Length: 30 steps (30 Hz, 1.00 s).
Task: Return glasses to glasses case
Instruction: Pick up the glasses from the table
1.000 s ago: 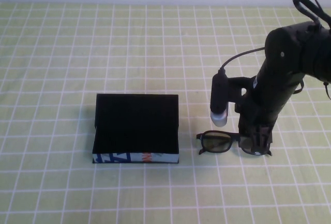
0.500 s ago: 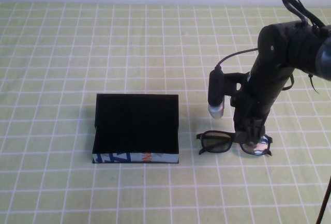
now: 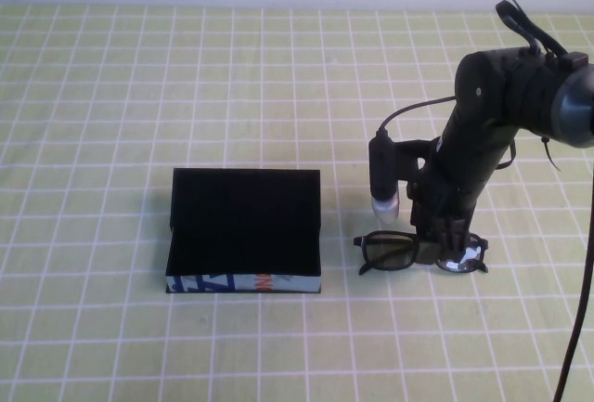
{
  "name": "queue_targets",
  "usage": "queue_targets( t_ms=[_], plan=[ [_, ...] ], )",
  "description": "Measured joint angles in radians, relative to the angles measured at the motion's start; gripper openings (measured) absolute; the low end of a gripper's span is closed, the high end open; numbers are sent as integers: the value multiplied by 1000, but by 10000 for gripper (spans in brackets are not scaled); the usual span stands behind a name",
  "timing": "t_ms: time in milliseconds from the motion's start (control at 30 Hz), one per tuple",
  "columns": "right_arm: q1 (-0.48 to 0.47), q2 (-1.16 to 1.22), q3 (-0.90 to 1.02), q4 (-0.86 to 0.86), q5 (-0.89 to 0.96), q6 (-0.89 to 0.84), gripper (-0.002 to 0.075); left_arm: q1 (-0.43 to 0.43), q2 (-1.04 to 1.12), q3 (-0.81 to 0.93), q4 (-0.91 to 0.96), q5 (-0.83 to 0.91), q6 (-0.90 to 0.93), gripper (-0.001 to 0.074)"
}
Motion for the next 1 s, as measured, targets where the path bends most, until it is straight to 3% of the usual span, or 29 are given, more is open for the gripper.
queue_targets(
  t_ms=[200, 500, 1000],
  plan=[
    [0, 11, 0, 0, 2, 0, 402, 0, 0, 0, 0, 0, 0, -2],
    [0, 11, -39, 0, 60, 0, 313, 0, 0, 0, 0, 0, 0, -2],
    [0, 11, -39, -6, 69, 2, 304, 0, 0, 0, 0, 0, 0, -2]
  ],
)
